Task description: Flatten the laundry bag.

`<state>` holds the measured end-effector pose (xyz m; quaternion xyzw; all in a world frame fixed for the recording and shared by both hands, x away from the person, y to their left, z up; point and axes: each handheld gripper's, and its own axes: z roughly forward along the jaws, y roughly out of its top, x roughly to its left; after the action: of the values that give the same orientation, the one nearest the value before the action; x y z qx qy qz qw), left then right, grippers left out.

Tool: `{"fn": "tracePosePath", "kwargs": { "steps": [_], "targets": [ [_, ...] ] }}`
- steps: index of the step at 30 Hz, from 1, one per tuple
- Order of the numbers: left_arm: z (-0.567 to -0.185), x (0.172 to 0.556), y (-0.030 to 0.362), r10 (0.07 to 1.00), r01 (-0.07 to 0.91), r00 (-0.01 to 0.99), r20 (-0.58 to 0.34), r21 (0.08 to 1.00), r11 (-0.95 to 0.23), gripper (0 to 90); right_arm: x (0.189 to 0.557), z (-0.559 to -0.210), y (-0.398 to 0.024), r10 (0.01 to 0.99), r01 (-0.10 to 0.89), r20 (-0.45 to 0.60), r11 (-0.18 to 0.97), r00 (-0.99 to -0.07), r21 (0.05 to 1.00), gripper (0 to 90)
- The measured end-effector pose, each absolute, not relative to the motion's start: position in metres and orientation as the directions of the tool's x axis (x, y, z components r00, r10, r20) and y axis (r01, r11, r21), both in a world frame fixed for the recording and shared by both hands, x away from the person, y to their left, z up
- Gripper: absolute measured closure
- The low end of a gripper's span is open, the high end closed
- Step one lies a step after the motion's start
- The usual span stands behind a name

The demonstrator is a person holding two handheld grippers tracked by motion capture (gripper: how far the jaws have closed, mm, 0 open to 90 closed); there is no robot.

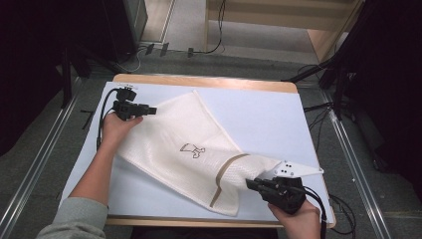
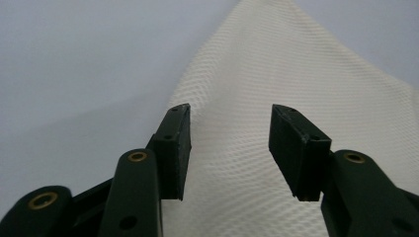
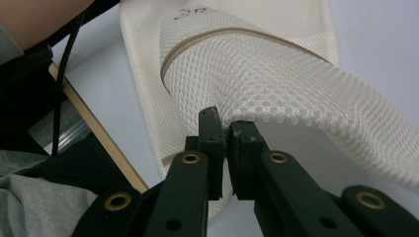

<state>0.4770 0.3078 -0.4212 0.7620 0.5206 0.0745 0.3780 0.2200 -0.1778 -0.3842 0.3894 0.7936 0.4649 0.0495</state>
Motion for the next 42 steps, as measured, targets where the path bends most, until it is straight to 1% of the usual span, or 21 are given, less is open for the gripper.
{"fn": "tracePosePath", "kwargs": {
  "steps": [2, 5, 7, 8, 9, 11, 12, 13, 16, 20, 22, 24, 26, 27, 29, 31, 33, 34, 36, 40, 42],
  "targets": [
    [-0.426, 0.481, 0.315, 0.860, 0.739, 0.423, -0.286, 0.659, -0.144, 48.4, 0.222, -0.387, -0.181, 0.667, 0.582, 0.295, 0.256, -0.685, 0.772, 87.4],
    [-0.432, 0.486, 0.323, 0.864, 0.744, 0.412, -0.290, 0.654, -0.136, 45.0, 0.223, -0.388, -0.180, 0.669, 0.584, 0.295, 0.256, -0.682, 0.770, 87.3],
    [-0.438, 0.489, 0.324, 0.871, 0.764, 0.409, -0.273, 0.624, -0.164, 43.8, 0.223, -0.389, -0.180, 0.670, 0.581, 0.292, 0.256, -0.683, 0.772, 87.2],
    [-0.440, 0.490, 0.323, 0.866, 0.770, 0.418, -0.274, 0.613, -0.178, 45.3, 0.224, -0.389, -0.180, 0.670, 0.581, 0.291, 0.256, -0.682, 0.772, 87.2],
    [-0.443, 0.491, 0.321, 0.863, 0.781, 0.422, -0.276, 0.595, -0.191, 50.7, 0.225, -0.389, -0.180, 0.671, 0.581, 0.291, 0.255, -0.682, 0.773, 87.3],
    [-0.446, 0.491, 0.317, 0.856, 0.798, 0.437, -0.276, 0.559, -0.227, 70.8, 0.227, -0.389, -0.180, 0.671, 0.583, 0.293, 0.254, -0.681, 0.771, 87.3],
    [-0.446, 0.491, 0.315, 0.852, 0.804, 0.442, -0.281, 0.546, -0.237, 83.9, 0.228, -0.389, -0.180, 0.673, 0.583, 0.293, 0.253, -0.679, 0.772, 87.3],
    [-0.446, 0.491, 0.315, 0.851, 0.809, 0.440, -0.286, 0.538, -0.237, 87.7, 0.229, -0.389, -0.180, 0.675, 0.577, 0.285, 0.255, -0.681, 0.776, 87.3],
    [-0.443, 0.490, 0.324, 0.858, 0.819, 0.405, -0.316, 0.542, -0.187, 89.7, 0.234, -0.388, -0.184, 0.683, 0.575, 0.281, 0.247, -0.674, 0.780, 87.4],
    [-0.435, 0.484, 0.350, 0.866, 0.813, 0.318, -0.386, 0.582, -0.039, 90.0, 0.243, -0.387, -0.192, 0.692, 0.582, 0.287, 0.234, -0.663, 0.779, 87.9],
    [-0.433, 0.480, 0.358, 0.869, 0.813, 0.301, -0.393, 0.582, -0.019, 90.0, 0.248, -0.387, -0.194, 0.692, 0.581, 0.289, 0.228, -0.661, 0.781, 87.9],
    [-0.434, 0.477, 0.362, 0.881, 0.817, 0.282, -0.380, 0.576, -0.014, 89.8, 0.255, -0.390, -0.192, 0.698, 0.588, 0.286, 0.236, -0.656, 0.773, 87.7],
    [-0.436, 0.475, 0.366, 0.883, 0.825, 0.269, -0.384, 0.565, -0.005, 89.1, 0.261, -0.393, -0.189, 0.694, 0.603, 0.302, 0.236, -0.653, 0.762, 87.1],
    [-0.437, 0.474, 0.368, 0.881, 0.824, 0.273, -0.386, 0.566, -0.007, 88.6, 0.264, -0.395, -0.186, 0.693, 0.603, 0.300, 0.241, -0.655, 0.761, 86.7],
    [-0.437, 0.471, 0.369, 0.871, 0.823, 0.282, -0.403, 0.568, -0.004, 87.0, 0.266, -0.397, -0.183, 0.693, 0.602, 0.296, 0.247, -0.658, 0.759, 82.9],
    [-0.434, 0.470, 0.369, 0.874, 0.810, 0.297, -0.385, 0.586, -0.017, 83.0, 0.267, -0.396, -0.186, 0.699, 0.597, 0.289, 0.241, -0.654, 0.765, 76.1],
    [-0.432, 0.469, 0.368, 0.872, 0.802, 0.303, -0.386, 0.598, -0.014, 71.2, 0.267, -0.393, -0.195, 0.707, 0.595, 0.292, 0.225, -0.645, 0.772, 69.4],
    [-0.429, 0.467, 0.368, 0.859, 0.796, 0.315, -0.403, 0.605, -0.008, 64.8, 0.266, -0.392, -0.201, 0.711, 0.602, 0.302, 0.211, -0.635, 0.770, 69.4],
    [-0.423, 0.464, 0.366, 0.858, 0.785, 0.333, -0.391, 0.620, -0.023, 64.0, 0.265, -0.389, -0.211, 0.719, 0.589, 0.294, 0.195, -0.630, 0.784, 69.6],
    [-0.408, 0.456, 0.363, 0.856, 0.761, 0.361, -0.370, 0.647, -0.041, 58.5, 0.270, -0.382, -0.230, 0.750, 0.577, 0.271, 0.176, -0.603, 0.798, 71.2],
    [-0.402, 0.453, 0.362, 0.847, 0.755, 0.371, -0.380, 0.655, -0.037, 58.7, 0.278, -0.380, -0.237, 0.758, 0.561, 0.246, 0.186, -0.604, 0.807, 71.3]
  ]
}}
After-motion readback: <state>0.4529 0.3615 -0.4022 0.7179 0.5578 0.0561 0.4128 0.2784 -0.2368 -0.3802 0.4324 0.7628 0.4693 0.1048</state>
